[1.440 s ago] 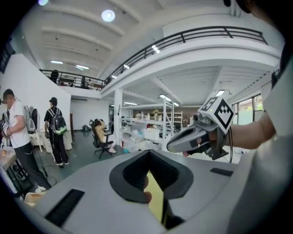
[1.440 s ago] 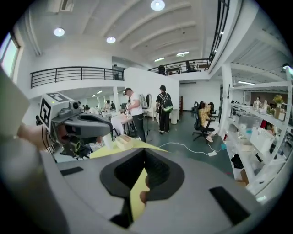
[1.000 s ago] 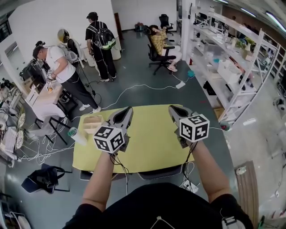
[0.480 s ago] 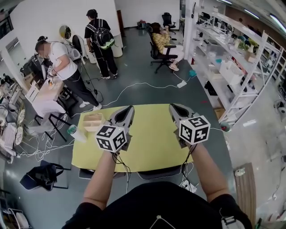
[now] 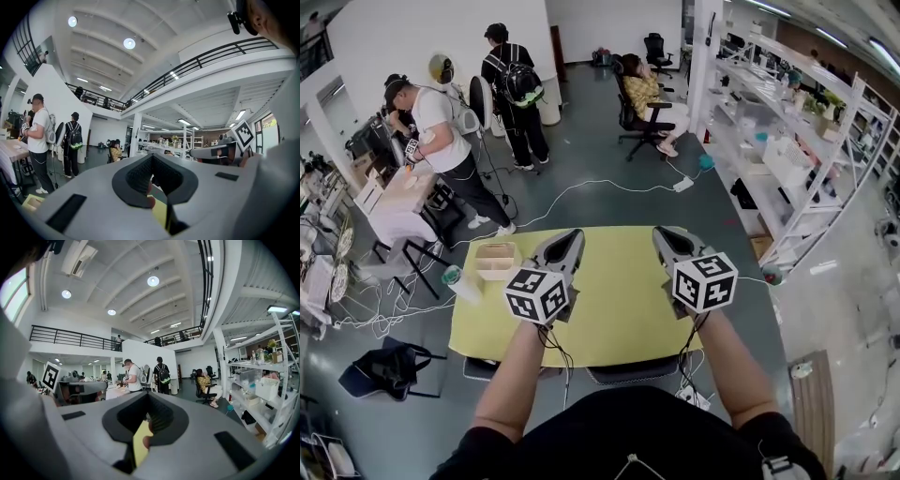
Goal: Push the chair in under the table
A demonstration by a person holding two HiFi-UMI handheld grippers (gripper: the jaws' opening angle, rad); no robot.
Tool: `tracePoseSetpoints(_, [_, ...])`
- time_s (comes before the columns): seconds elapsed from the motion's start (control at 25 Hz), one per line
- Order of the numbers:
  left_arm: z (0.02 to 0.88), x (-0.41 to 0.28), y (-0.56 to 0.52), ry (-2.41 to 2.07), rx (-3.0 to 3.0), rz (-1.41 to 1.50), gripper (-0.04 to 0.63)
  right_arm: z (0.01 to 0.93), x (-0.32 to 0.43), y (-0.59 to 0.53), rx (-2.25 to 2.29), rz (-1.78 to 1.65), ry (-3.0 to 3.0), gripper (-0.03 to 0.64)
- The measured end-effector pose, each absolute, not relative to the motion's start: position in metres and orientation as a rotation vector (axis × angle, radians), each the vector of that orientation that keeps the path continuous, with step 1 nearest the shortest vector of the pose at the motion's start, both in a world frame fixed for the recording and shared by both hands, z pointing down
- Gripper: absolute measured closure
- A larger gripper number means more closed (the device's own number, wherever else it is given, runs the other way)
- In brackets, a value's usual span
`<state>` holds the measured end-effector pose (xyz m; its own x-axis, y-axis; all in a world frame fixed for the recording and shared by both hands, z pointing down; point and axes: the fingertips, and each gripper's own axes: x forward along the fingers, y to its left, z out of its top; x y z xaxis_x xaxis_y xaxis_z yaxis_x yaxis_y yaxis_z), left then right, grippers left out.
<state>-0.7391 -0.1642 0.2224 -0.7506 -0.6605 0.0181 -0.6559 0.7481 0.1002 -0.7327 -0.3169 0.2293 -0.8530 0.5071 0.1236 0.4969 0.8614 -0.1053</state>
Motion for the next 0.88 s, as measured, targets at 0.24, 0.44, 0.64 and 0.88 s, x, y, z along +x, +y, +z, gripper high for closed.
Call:
tracePoseSetpoints(0.24, [0.2227, -0.7418, -0.1613, -2.89, 1.075, -0.129, 0.586, 0.229, -0.7366, -0.3176, -0.775, 0.1, -2.886, 0.602])
tracePoseSetpoints(0.44, [0.2248, -0.7431, -0.1614, -2.891, 1.07, -0.124, 0.586, 0.2313, -0.7391, -0.316, -0.779, 0.09, -2.879, 0.603])
tracePoseSetpoints(0.64, [0.227, -0.7426, -0.1631, -2.894, 1.063, -0.117, 0.586, 0.2325, -0.7407, -0.3195, -0.769, 0.093, -2.88, 0.603])
tracePoseSetpoints(0.88, [0.2251, -0.737, -0.1595, -2.902, 1.061, -0.125, 0.586, 0.2304, -0.7366, -0.3175, -0.774, 0.111, -2.885, 0.603])
